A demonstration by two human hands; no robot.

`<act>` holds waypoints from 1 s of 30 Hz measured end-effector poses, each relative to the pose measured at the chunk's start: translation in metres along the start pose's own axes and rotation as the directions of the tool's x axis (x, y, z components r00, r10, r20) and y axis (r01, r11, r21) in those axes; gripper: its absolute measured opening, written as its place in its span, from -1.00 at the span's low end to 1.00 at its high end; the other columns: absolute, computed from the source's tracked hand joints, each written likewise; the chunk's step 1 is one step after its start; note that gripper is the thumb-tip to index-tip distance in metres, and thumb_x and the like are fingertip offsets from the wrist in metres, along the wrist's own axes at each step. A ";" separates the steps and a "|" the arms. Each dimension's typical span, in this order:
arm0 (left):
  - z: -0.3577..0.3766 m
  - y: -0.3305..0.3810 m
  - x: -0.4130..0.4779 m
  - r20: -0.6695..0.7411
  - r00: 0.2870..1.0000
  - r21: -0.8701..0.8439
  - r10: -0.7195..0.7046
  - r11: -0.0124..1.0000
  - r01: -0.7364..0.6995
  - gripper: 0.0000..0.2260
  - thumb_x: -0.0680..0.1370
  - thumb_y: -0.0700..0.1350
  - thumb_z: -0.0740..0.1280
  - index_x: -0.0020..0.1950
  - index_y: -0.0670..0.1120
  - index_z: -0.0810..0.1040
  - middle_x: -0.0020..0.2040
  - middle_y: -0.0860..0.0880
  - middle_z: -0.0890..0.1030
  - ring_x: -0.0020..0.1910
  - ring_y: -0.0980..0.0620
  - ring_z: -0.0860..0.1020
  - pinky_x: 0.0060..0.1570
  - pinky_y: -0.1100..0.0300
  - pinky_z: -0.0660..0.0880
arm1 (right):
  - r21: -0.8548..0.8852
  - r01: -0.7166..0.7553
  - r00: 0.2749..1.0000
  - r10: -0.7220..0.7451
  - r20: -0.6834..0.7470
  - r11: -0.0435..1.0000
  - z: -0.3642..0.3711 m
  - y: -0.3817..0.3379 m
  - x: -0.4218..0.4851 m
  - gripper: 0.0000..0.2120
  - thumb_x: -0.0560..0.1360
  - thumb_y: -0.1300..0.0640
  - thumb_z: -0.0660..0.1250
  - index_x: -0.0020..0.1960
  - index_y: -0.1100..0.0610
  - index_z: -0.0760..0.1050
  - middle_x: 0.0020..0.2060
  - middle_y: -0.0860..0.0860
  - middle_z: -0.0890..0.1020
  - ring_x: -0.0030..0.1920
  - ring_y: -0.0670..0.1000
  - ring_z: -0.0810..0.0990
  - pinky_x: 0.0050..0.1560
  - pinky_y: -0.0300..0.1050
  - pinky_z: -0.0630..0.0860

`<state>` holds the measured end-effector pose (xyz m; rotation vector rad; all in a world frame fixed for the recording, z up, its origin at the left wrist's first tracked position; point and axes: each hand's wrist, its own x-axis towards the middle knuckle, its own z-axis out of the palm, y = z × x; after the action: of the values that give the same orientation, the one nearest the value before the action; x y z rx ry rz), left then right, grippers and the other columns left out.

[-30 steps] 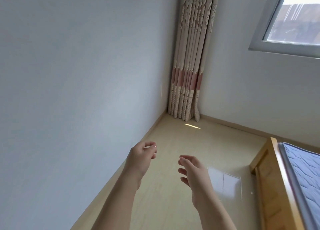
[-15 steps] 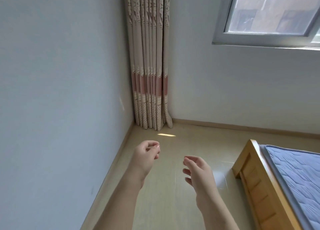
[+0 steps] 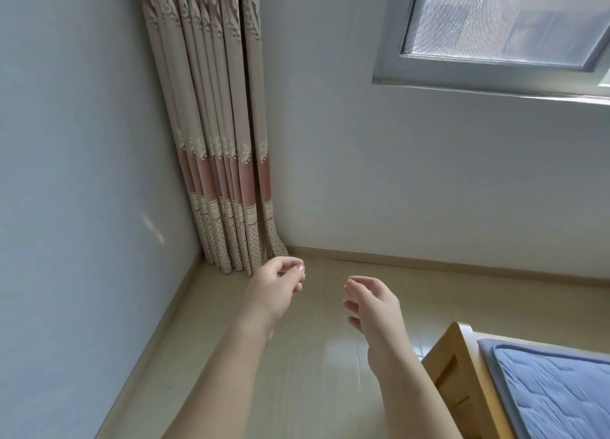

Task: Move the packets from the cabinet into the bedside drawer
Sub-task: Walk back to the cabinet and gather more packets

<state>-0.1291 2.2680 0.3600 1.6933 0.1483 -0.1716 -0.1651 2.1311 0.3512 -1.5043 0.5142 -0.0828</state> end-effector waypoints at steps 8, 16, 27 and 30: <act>0.073 0.036 0.161 0.061 0.998 0.021 -0.005 1.000 0.004 -0.90 0.59 -0.13 0.25 -0.02 0.01 0.55 -0.08 0.01 0.61 -0.09 0.05 0.56 -0.14 0.22 0.40 | -0.029 -0.038 0.999 0.039 0.033 0.999 -0.003 -0.039 0.164 -0.91 0.54 0.14 0.26 -0.07 -0.01 0.50 -0.06 -0.04 0.57 -0.06 -0.04 0.56 -0.05 -0.15 0.45; 0.150 0.088 0.346 0.213 0.976 0.078 0.036 0.996 -0.054 -0.89 0.59 -0.10 0.24 -0.06 0.08 0.53 -0.03 -0.01 0.62 -0.03 0.05 0.58 -0.09 0.20 0.42 | 0.011 0.004 0.996 -0.003 -0.091 1.000 -0.006 -0.096 0.343 -0.92 0.54 0.13 0.26 -0.01 0.02 0.52 -0.08 -0.04 0.58 -0.05 -0.05 0.56 0.08 -0.07 0.48; 0.342 0.137 0.505 0.521 0.853 0.184 -0.041 0.981 -0.065 -0.89 0.59 -0.14 0.24 -0.07 0.03 0.53 -0.06 0.00 0.61 -0.13 0.07 0.56 -0.25 0.28 0.39 | 0.193 -0.058 0.907 0.132 -0.399 0.980 -0.117 -0.129 0.519 -0.92 0.55 0.14 0.25 -0.08 0.00 0.50 -0.07 -0.01 0.58 -0.08 -0.02 0.58 0.04 -0.10 0.49; 0.411 0.151 0.532 0.555 0.831 0.175 -0.031 0.981 -0.081 -0.88 0.59 -0.13 0.25 -0.08 0.04 0.53 -0.05 0.00 0.61 -0.13 0.09 0.57 -0.22 0.25 0.41 | 0.189 -0.025 0.883 0.110 -0.456 0.982 -0.170 -0.143 0.566 -0.90 0.56 0.14 0.24 -0.09 0.01 0.49 -0.05 0.02 0.58 -0.10 -0.02 0.56 0.01 -0.10 0.48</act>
<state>0.4110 1.8397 0.3487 1.7661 -0.3412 -0.6719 0.3125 1.7553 0.3377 -1.2854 0.9206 -0.4339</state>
